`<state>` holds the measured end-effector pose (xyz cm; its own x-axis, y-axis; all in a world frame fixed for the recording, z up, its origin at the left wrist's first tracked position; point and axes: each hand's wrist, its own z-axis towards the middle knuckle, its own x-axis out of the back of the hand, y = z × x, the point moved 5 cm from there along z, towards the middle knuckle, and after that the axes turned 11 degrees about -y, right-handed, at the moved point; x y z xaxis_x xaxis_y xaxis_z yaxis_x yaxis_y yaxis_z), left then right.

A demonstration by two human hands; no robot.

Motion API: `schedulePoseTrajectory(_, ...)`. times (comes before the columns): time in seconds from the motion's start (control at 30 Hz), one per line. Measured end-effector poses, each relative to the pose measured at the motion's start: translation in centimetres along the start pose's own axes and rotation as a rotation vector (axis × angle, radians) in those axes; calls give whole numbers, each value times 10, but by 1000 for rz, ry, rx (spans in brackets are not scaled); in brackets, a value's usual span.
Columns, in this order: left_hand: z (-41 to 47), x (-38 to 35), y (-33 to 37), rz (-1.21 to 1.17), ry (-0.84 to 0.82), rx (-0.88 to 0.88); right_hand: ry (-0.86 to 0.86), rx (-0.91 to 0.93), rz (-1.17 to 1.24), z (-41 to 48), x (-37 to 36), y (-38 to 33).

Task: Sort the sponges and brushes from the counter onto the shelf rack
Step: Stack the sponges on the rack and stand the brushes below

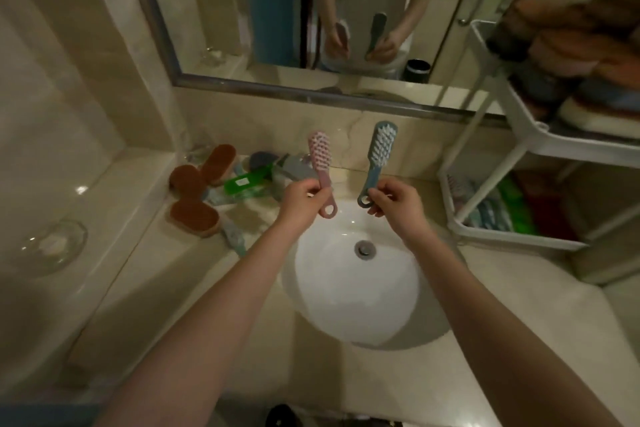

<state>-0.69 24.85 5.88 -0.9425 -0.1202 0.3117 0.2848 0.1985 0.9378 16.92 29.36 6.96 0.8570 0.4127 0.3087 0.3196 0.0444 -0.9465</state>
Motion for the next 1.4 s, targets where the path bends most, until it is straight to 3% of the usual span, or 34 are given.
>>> schedulePoseTrajectory(0.37,23,-147,25,64,-259,5,201,-84,41,-54,120,79)
schedulePoseTrajectory(0.77,41,-233,43,131,-253,61,287,-228,-40,-49,215,153)
schedulePoseTrajectory(1.23,44,-235,45,125,-140,90,0,-455,-415,42,238,183)
schedulePoseTrajectory(1.4,39,-237,43,148,-156,86,32,-466,-451,41,238,187)
